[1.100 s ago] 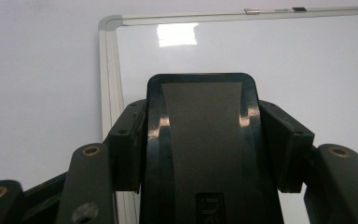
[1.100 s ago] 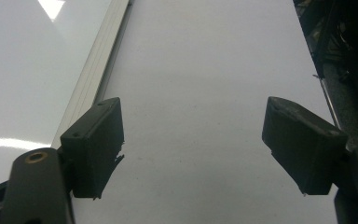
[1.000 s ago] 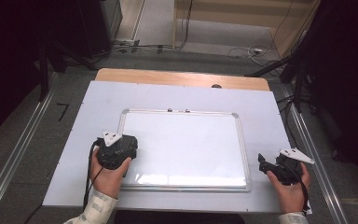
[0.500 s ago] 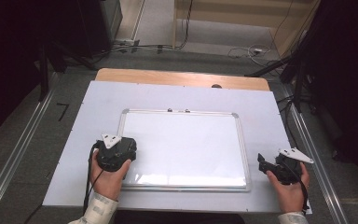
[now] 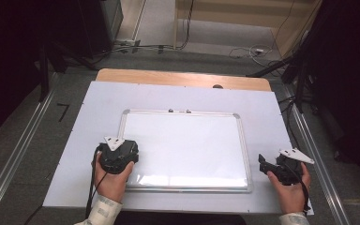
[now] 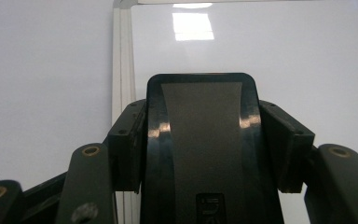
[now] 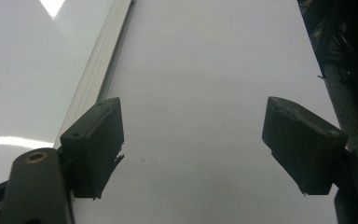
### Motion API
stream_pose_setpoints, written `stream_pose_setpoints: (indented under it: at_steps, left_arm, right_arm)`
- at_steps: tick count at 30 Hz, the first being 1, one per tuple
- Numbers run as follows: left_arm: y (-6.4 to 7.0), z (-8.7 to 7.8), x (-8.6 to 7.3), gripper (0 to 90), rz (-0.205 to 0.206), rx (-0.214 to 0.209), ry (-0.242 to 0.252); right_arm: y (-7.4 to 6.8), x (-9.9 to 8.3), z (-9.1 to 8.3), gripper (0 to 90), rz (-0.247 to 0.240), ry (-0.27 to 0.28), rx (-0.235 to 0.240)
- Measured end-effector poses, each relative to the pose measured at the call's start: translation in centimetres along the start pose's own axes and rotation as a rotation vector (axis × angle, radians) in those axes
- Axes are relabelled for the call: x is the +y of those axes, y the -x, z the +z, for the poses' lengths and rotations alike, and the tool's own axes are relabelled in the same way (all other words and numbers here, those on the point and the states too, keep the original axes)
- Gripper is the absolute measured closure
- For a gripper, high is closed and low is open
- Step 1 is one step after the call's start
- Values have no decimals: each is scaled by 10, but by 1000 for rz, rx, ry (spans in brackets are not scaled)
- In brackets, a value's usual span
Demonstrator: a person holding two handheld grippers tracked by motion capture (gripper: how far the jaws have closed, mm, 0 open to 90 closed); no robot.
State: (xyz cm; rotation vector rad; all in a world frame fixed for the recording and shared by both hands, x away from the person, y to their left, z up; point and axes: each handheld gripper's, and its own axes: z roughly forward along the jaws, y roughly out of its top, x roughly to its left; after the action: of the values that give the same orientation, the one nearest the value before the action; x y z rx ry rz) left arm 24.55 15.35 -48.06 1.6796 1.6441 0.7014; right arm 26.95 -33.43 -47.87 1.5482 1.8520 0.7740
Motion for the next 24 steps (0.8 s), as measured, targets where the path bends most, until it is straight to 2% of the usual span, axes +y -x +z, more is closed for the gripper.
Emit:
stream_pose_setpoints:
  at_steps: [2, 5, 16, 20, 24]
  left_arm:
    - [0, 2, -1, 407, -4, 14, 0]
    - [-1, 6, -3, 407, -15, 14, -10]
    - [1, 11, -7, 405, -8, 62, -25]
    - [1, 14, -8, 401, -20, 65, -42]
    - [0, 14, -8, 373, -22, 57, -36]
  right_arm:
    - [-1, 0, 0, 193, 1, 0, 2]
    - [-1, 0, 0, 192, -3, 2, 1]
    - [-2, 1, 1, 192, -2, -1, 3]
    - [-1, 1, 1, 192, -3, 0, 3]
    - [-1, 1, 1, 191, -2, 0, 2]
